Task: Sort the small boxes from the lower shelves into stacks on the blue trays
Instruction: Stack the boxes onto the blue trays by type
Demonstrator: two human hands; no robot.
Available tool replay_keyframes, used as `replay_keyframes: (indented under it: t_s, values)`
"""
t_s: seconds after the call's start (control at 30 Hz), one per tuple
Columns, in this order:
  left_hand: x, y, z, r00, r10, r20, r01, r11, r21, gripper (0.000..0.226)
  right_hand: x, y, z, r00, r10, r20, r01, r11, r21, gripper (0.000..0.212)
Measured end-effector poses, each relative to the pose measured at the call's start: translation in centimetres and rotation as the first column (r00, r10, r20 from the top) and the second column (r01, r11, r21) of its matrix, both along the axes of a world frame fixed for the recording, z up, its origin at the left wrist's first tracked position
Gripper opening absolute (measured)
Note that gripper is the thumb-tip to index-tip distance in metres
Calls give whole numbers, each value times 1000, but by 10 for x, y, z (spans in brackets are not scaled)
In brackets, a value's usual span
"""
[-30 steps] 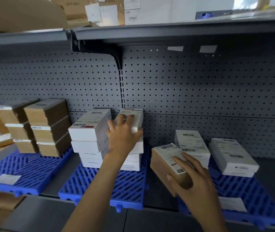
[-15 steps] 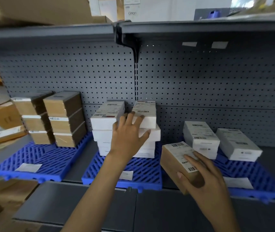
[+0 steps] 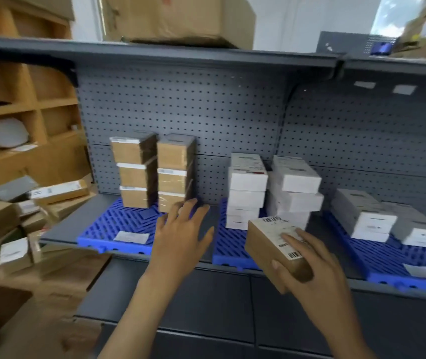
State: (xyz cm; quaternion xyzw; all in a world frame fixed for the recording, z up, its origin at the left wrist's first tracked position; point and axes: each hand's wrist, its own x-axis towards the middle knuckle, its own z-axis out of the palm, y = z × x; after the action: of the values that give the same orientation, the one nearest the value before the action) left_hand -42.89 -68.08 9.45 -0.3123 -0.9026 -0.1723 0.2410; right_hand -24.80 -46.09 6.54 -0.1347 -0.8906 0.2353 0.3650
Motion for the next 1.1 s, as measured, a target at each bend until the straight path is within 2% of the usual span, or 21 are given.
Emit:
replay_keyframes:
  t_s: [0.23,0.47,0.63,0.87,1.1]
  values:
    - [-32,-76,-4,995,96,3,-96,995,36,48,-70,-67,25,995,99,-32,-98,995,33,55]
    - [-89,-99,-15,984,166,-65,-166,986,20,48,-164,-89,73,980,146,-139,-129,984,121,54]
    - [-135,-95,-10,984,159,-78,-159,987,10,43,-228,-91,109,967,89,-237,-41,979,199,57]
    - [-189,-94,-3,986,137,-93,-141,990,-32,41,-300,-91,147,932,72,-356,-2,981,192,56]
    - [-223,-98,0,991,50,-124,-47,998,28,35,-363,-103,157,948,-98,-303,165,965,202,70]
